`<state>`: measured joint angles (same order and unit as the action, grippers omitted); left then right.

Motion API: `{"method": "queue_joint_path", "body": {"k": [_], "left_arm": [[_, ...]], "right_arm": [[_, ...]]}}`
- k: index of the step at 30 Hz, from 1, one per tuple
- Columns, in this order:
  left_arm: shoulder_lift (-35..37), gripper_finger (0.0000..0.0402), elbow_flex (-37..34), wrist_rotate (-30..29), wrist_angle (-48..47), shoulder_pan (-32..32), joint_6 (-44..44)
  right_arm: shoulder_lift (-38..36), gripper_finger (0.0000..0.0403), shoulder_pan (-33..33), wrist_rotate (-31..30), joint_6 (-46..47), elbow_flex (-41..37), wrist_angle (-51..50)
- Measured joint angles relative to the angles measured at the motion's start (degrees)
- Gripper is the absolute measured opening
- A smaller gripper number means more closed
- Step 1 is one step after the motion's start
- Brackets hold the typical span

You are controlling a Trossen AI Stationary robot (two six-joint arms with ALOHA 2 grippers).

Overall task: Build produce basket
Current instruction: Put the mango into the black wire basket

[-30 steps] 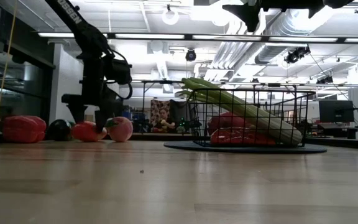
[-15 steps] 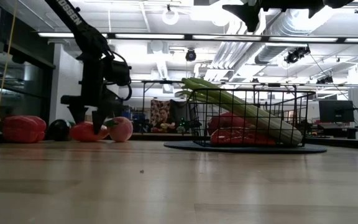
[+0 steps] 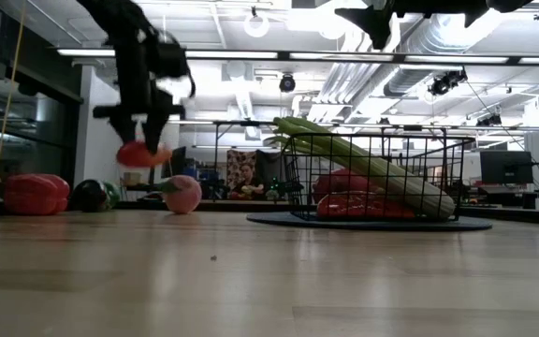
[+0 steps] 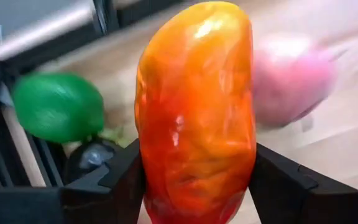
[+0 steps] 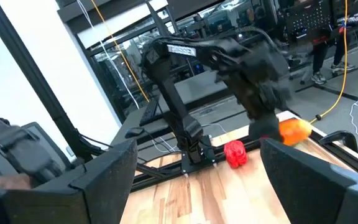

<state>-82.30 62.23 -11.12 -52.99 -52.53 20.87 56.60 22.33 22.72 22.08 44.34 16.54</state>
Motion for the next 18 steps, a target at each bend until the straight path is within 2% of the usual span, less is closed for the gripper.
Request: {"method": "queue_joint_path", "body": {"k": [5, 12, 18], "left_arm": [[9.15, 0.0222, 2.56, 0.92, 3.76, 1.76, -0.10], [23.34, 0.0222, 2.61, 7.22, 25.21, 9.29, -3.47], [28.69, 0.0223, 1.03, 9.05, 38.81, 18.90, -6.08]], "right_arm": [[0.00, 0.0332, 0.00, 0.00, 0.09, 0.00, 0.00], [0.00, 0.0332, 0.00, 0.00, 0.01, 0.00, 0.00], [0.00, 0.0332, 0.01, -0.02, -0.65, 0.00, 0.00]]}}
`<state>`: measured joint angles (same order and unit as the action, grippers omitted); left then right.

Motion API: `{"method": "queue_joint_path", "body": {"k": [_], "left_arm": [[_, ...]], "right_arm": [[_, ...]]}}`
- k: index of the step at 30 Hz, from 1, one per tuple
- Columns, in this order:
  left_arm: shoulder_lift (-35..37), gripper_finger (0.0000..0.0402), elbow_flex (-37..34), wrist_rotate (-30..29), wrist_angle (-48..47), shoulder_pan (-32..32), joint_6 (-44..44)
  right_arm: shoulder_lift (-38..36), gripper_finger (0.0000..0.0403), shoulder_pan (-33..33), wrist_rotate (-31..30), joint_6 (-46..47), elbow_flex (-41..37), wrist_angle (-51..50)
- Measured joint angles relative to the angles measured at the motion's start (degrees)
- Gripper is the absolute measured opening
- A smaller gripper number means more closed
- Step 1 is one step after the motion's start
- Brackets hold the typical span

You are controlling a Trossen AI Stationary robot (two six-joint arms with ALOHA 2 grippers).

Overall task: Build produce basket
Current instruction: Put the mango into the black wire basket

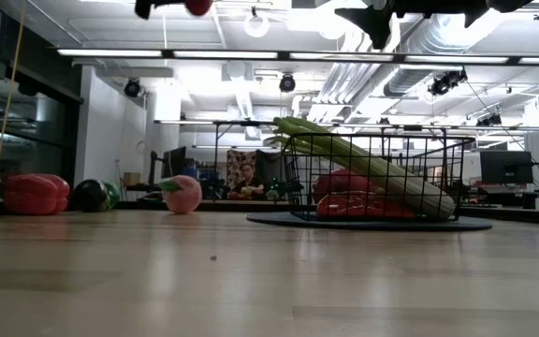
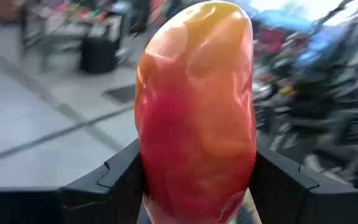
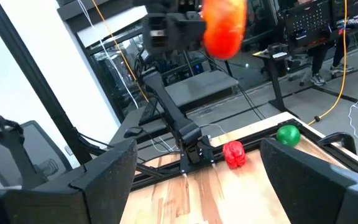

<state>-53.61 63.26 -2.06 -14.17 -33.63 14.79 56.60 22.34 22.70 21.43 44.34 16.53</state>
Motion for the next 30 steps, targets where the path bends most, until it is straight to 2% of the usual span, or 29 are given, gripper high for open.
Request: {"method": "queue_joint_path", "body": {"k": [6, 11, 18, 21, 25, 30], "left_arm": [[1.96, 0.0223, -12.34, 0.18, 18.85, 7.70, 1.35], [1.04, 0.0223, -19.50, 3.76, 32.25, 12.94, 4.50], [-0.58, 0.0223, -19.79, 2.88, 32.58, 15.19, 4.59], [-1.77, 0.0223, -19.79, 4.33, 32.61, 15.30, 4.35], [-5.39, 0.0223, -19.79, 6.55, 32.57, 15.50, 5.75], [-11.65, 0.0223, -19.14, 6.44, 32.35, 17.41, 6.23]], "right_arm": [[0.00, 0.0332, 0.01, 0.00, -2.23, 0.00, 0.02], [0.00, 0.0332, -0.01, 0.00, -2.01, 0.00, 0.02], [0.00, 0.0332, -0.01, -0.18, -1.11, 0.00, 0.43], [0.65, 0.0332, -0.18, -0.44, 0.70, 0.02, 2.47], [3.98, 0.0332, -2.21, -0.79, 1.15, 0.39, 5.43], [9.71, 0.0332, -5.87, -2.87, -2.97, 3.40, 5.20]]}}
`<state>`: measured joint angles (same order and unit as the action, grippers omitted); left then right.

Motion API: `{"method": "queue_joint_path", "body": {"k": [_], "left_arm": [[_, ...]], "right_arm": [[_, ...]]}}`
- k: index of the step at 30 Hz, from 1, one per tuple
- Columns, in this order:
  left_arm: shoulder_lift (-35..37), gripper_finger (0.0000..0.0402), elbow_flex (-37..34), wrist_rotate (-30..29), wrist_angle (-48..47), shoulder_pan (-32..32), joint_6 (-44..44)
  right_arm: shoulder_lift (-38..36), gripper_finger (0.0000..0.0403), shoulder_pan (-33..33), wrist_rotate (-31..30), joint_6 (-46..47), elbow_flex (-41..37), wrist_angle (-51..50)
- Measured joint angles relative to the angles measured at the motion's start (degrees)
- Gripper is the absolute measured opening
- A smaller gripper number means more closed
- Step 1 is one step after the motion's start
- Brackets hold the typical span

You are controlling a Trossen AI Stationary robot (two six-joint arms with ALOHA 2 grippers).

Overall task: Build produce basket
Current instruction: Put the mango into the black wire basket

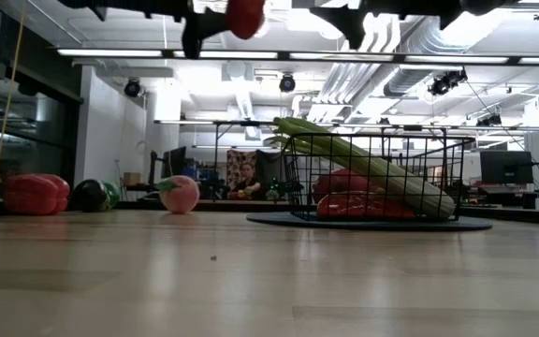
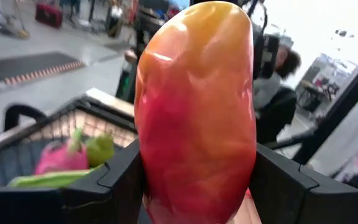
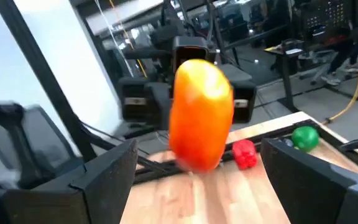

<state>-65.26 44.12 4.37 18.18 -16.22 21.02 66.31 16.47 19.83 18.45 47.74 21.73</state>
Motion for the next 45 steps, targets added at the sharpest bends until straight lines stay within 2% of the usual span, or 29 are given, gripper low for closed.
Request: {"method": "queue_joint_path", "body": {"k": [5, 11, 13, 20, 30, 38, 45], "left_arm": [[-6.16, 0.0223, 3.64, 0.03, 0.13, 2.57, -1.52], [-10.59, 0.0223, 7.15, -1.60, 0.22, 3.83, -4.39], [-11.10, 0.0223, 7.28, -1.97, 0.05, 3.86, -4.77], [-11.34, 0.0223, 7.41, -4.27, 0.03, 2.97, -6.16], [-11.42, 0.0223, 7.41, -1.83, 0.10, 2.35, -5.55], [-15.92, 0.0223, 7.40, 1.04, 2.60, 1.87, -3.14], [-15.51, 0.0223, 7.32, -2.63, 2.73, 1.86, -3.44]], "right_arm": [[4.95, 0.0332, -1.69, -4.89, -2.23, 2.39, -0.06], [7.57, 0.0332, -2.66, -2.07, -1.76, 4.39, 0.35], [7.84, 0.0332, -3.01, -0.26, -1.78, 4.58, 0.23], [8.16, 0.0332, -3.55, 0.33, -0.43, 4.84, 0.09], [8.06, 0.0332, -4.72, -2.64, -0.93, 4.80, 0.75], [8.34, 0.0332, -4.70, -4.53, -3.08, 4.75, -0.07], [8.32, 0.0331, -4.60, -4.87, -3.94, 4.75, -0.50]]}}
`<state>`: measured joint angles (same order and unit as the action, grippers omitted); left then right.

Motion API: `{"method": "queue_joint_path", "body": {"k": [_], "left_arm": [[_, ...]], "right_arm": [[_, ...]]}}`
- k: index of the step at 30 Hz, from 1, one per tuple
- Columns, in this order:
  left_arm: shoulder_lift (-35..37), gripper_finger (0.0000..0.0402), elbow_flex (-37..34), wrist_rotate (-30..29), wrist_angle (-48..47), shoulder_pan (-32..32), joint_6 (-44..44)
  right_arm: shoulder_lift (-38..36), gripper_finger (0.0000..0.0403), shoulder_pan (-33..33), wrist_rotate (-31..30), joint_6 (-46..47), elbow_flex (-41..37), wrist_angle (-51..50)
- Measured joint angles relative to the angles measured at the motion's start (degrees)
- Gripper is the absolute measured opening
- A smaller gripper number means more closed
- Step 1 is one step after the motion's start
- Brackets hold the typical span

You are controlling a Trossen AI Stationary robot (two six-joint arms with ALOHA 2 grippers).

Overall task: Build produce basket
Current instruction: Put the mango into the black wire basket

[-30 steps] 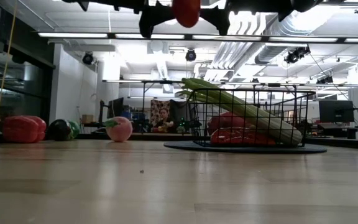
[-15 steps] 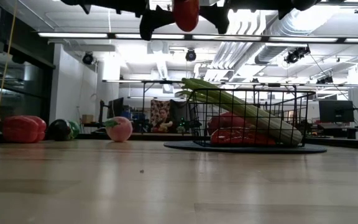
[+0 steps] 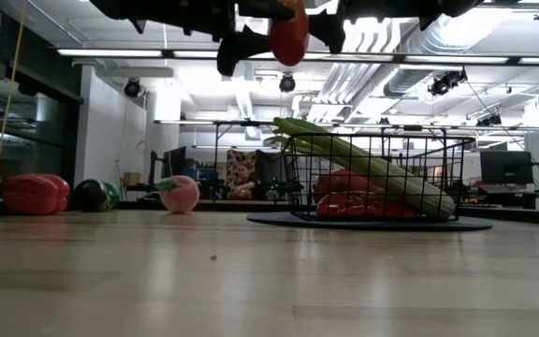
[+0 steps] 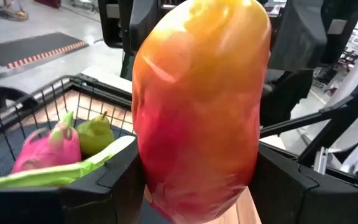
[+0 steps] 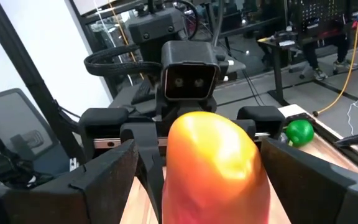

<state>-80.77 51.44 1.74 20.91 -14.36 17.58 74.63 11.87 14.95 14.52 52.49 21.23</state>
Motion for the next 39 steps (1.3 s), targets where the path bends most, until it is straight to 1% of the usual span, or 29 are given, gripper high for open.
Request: {"method": "queue_joint_path", "body": {"k": [2, 5, 8, 13, 16, 19, 22, 26, 30, 34, 39], "left_arm": [[0.11, 0.0223, 0.00, 0.43, 0.03, -0.11, -0.15], [0.03, 0.0223, 0.00, 0.89, -0.15, -0.16, 0.29], [0.00, 0.0223, 0.00, 0.96, -0.11, -0.16, 0.25], [-0.02, 0.0223, 0.00, 0.66, -0.13, -0.21, 0.26], [-0.02, 0.0230, 0.00, 0.35, -0.13, -0.22, 0.27], [-0.02, 0.0248, 0.00, 0.41, -0.17, -0.36, 0.46], [0.39, 0.0270, 0.00, 1.36, -1.10, -1.00, 0.93], [3.51, 0.0294, 0.06, 3.63, -5.65, -2.94, -0.41], [9.89, 0.0301, 0.09, 2.34, -14.89, -6.23, -2.93], [18.03, 0.0302, 0.09, 2.92, -21.28, -9.65, -2.85], [27.59, 0.0302, 0.09, 2.15, -21.75, -12.21, -3.21]], "right_arm": [[-0.02, 0.0324, 0.01, 0.01, -0.54, 0.00, -0.01], [-0.02, 0.0302, 0.01, -0.01, -0.67, 0.00, -0.37], [0.00, 0.0266, 0.01, -0.66, -0.69, 0.00, -0.52], [-0.02, 0.0194, 0.01, -1.31, -2.22, 0.00, -0.76], [-0.02, 0.0168, 0.03, -1.41, -2.88, 0.00, -0.81], [-0.02, 0.0166, 0.07, -1.41, -3.01, 0.00, -0.80], [-0.01, 0.0176, 0.11, -1.34, -3.14, 0.00, -0.85], [-2.84, 0.0174, 1.04, -0.39, -7.31, -0.07, -3.86], [-8.95, 0.0166, 4.12, 1.45, -8.52, -0.07, -10.01], [-15.30, 0.0167, 6.63, 0.71, -10.51, -0.07, -18.79], [-21.77, 0.0168, 8.11, 0.49, -11.97, -0.07, -29.45]]}}
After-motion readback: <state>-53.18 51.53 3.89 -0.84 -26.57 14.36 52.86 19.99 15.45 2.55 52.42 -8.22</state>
